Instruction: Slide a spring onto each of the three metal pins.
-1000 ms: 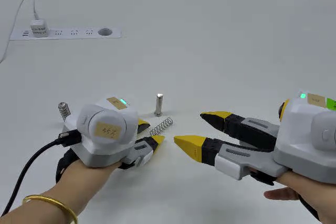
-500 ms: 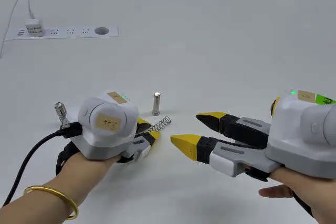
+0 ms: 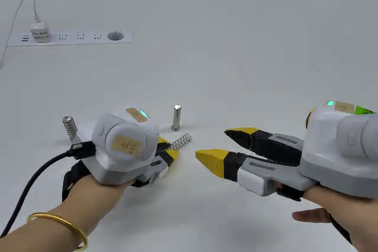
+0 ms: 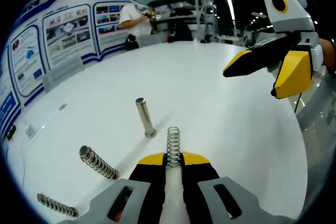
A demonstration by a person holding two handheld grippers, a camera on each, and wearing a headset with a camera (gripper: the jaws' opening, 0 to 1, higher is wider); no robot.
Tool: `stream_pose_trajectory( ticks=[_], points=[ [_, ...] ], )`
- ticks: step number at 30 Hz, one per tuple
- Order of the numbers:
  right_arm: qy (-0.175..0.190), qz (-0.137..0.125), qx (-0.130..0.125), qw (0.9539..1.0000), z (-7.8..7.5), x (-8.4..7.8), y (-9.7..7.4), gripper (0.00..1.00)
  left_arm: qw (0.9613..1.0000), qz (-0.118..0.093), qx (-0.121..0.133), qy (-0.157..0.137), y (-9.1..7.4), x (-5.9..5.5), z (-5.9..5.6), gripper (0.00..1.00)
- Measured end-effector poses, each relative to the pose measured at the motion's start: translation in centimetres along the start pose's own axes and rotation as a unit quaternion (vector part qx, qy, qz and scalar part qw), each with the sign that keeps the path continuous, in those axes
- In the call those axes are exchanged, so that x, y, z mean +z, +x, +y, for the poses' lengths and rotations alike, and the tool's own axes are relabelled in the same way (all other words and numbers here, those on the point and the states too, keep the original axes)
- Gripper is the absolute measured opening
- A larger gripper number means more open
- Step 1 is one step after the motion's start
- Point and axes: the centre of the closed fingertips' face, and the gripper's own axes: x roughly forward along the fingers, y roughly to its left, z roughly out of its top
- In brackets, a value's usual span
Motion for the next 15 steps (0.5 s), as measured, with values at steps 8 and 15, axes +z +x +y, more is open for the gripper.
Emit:
stream_pose_trajectory(
  ticks=[8, 15],
  points=[
    [0.025, -0.01, 0.0, 0.9996, -0.1, 0.9, 0.5, 0.44, 0.9995, -0.02, 0.019, 0.014, -2.0, 0.7, 0.5, 0.1],
    [0.044, -0.012, 0.012, 0.9989, 0.4, 1.7, 1.3, 0.39, 0.9982, -0.049, 0.034, -0.002, -4.0, 1.6, 0.6, 0.1]
  ],
)
